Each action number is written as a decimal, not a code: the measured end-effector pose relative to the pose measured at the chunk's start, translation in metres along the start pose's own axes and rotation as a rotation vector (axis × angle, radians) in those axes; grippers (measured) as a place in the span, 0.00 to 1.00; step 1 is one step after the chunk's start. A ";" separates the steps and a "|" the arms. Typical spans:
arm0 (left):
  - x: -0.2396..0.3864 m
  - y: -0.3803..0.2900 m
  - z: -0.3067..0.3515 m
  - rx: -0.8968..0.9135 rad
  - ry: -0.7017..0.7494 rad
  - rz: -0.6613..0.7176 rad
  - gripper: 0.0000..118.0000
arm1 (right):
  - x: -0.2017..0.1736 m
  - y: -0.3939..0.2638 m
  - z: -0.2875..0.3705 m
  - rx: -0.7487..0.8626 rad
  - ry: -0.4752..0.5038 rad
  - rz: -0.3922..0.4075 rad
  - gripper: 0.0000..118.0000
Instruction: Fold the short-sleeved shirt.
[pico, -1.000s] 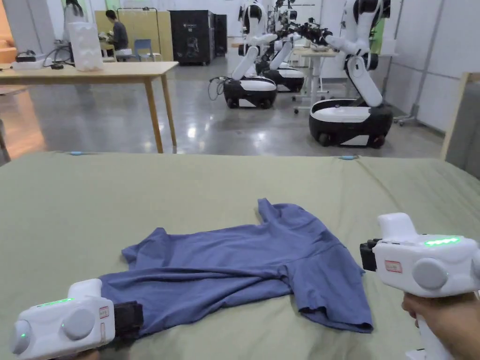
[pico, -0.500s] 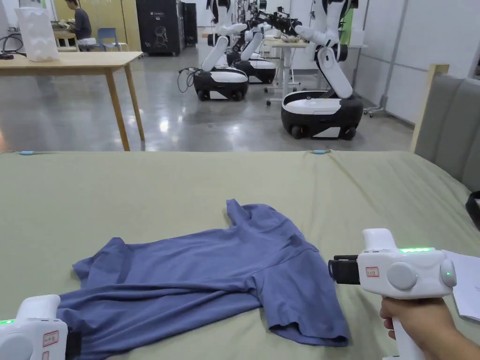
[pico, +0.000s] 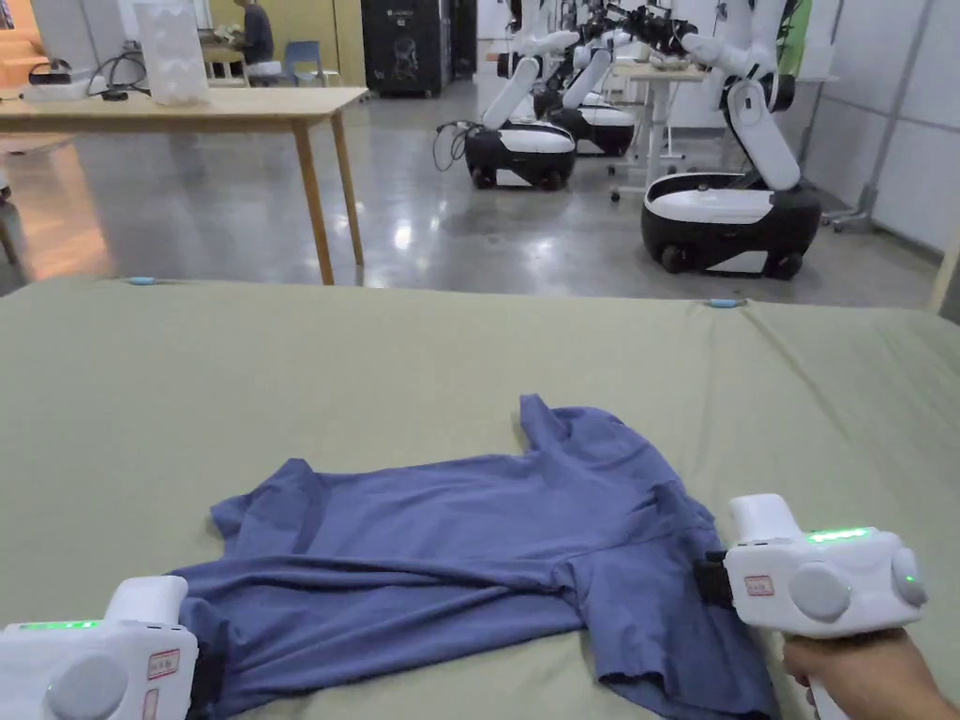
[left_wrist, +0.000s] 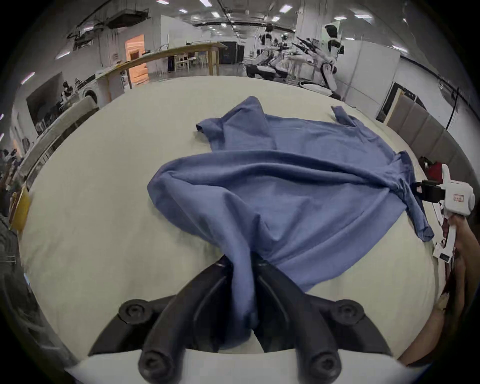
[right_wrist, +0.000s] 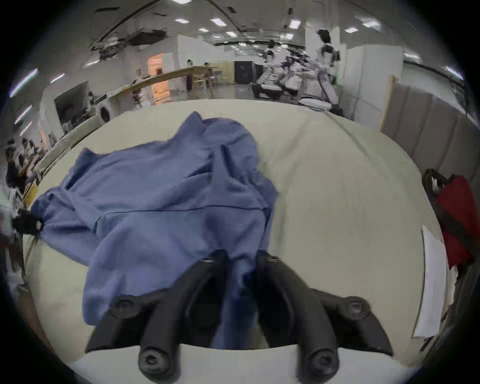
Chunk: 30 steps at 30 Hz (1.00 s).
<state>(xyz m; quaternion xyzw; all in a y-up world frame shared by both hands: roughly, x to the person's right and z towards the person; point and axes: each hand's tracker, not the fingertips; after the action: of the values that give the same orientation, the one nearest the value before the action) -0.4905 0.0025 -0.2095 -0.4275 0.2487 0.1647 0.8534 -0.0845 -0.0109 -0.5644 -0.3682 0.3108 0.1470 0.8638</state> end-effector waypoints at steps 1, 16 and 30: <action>-0.001 0.000 -0.001 0.001 0.001 0.002 0.06 | -0.002 0.001 -0.001 -0.013 -0.013 -0.011 0.13; -0.012 0.017 0.060 -0.028 -0.089 -0.106 0.06 | 0.023 -0.004 0.098 -0.028 0.056 -0.191 0.09; -0.037 -0.043 0.121 -0.283 -0.201 -0.234 0.06 | 0.035 -0.094 0.199 -0.232 0.085 -0.098 0.08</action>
<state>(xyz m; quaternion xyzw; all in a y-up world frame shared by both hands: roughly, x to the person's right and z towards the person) -0.4650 0.0735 -0.0993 -0.5505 0.0854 0.1398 0.8186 0.0733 0.0702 -0.4290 -0.4864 0.3097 0.1237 0.8076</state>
